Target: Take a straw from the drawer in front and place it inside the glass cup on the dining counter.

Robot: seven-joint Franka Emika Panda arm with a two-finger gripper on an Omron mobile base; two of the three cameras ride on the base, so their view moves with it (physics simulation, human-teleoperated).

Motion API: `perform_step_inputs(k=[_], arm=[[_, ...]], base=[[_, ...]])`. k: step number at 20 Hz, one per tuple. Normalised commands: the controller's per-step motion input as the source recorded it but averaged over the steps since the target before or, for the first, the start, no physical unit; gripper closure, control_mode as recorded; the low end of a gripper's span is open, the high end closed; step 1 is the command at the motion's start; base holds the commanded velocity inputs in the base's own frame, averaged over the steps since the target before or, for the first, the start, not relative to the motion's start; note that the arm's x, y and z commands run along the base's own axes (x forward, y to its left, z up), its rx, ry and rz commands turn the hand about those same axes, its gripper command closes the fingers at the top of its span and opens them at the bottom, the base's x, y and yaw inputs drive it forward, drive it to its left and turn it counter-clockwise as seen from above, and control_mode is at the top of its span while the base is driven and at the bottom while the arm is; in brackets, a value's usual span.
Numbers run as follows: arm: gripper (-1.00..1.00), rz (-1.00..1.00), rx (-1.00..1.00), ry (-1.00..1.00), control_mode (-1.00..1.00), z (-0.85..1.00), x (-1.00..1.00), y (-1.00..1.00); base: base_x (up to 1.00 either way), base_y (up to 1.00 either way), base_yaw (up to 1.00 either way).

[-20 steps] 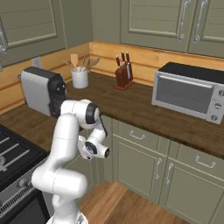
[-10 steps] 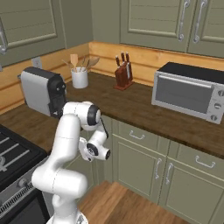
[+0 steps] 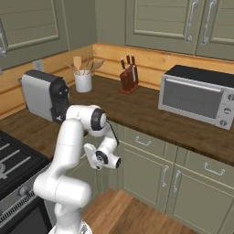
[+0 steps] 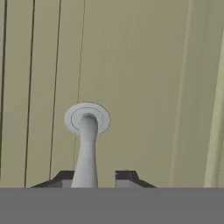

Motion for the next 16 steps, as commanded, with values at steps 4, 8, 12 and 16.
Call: perform_step_inputs(k=[4, 8, 12, 16], arm=[[1.0, 0.0, 0.03, 0.0, -1.0, 0.15, -0.38, -0.99], [1.0, 0.0, 0.0, 0.0, -1.0, 0.1, -0.33, -1.0], [1.0, 0.0, 0.0, 0.02, -1.0, 0.07, -0.29, -1.0], [1.0, 0.0, 0.0, 0.0, -1.0, 0.04, -0.32, -1.0]], base=[[0.0, 0.0, 0.0], [0.0, 0.0, 0.0], [0.0, 0.0, 0.0], [0.0, 0.0, 0.0]])
